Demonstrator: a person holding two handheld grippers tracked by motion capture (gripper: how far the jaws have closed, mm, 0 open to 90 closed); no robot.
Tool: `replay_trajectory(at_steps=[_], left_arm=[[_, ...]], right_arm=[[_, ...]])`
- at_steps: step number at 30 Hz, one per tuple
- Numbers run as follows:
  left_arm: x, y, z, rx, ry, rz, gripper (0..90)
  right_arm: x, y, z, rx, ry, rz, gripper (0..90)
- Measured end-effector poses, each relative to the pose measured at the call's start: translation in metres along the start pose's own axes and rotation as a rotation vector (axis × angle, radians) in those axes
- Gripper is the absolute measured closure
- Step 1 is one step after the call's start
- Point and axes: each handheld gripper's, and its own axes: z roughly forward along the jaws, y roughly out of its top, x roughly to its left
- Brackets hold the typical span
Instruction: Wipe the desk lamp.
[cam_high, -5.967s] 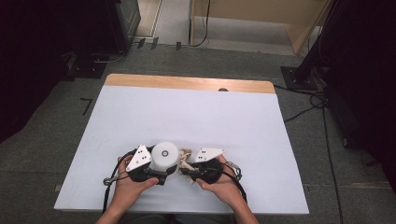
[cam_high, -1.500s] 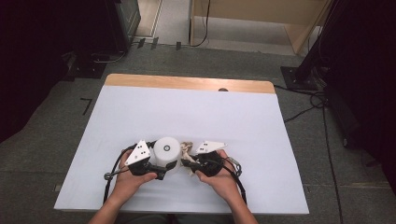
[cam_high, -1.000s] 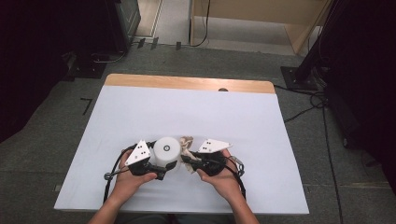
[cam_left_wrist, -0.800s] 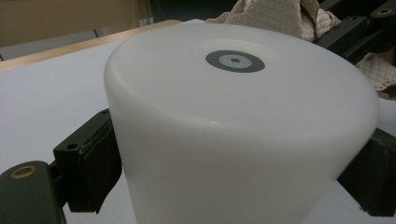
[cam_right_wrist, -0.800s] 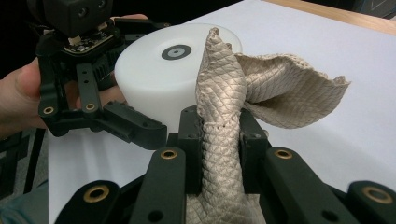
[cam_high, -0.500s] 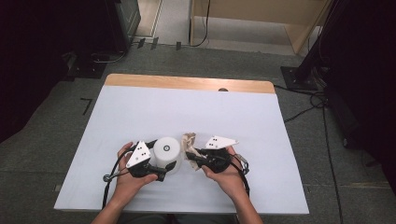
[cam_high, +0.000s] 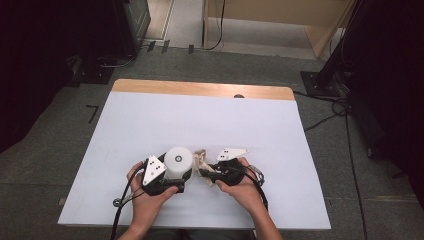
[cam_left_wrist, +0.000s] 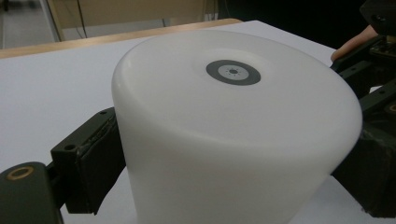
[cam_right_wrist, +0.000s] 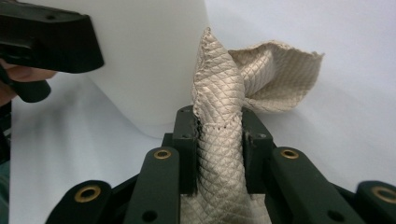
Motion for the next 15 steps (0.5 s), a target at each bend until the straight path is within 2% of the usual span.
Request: replay_trajectory(at_steps=[3, 7, 10, 12, 15], left_arm=[[0.003, 0.001, -0.002, -0.006, -0.014, 0.015, 7.5], [0.011, 0.003, -0.005, -0.003, -0.050, 0.034, 8.4], [0.018, 0.005, -0.005, 0.008, -0.071, 0.066, 8.5], [0.023, 0.006, -0.005, 0.014, -0.086, 0.083, 8.5], [0.030, 0.009, -0.005, 0.011, -0.135, 0.127, 8.6]], right_arm=[[-0.002, 0.000, -0.002, -0.001, -0.012, 0.010, 67.2], [-0.006, -0.001, -0.006, -0.010, -0.038, 0.014, 66.3], [-0.007, -0.003, -0.010, 0.001, -0.077, 0.015, 73.7], [-0.007, -0.003, -0.012, 0.006, -0.075, 0.010, 76.6], [-0.006, -0.002, -0.013, 0.008, -0.069, -0.001, 78.0]])
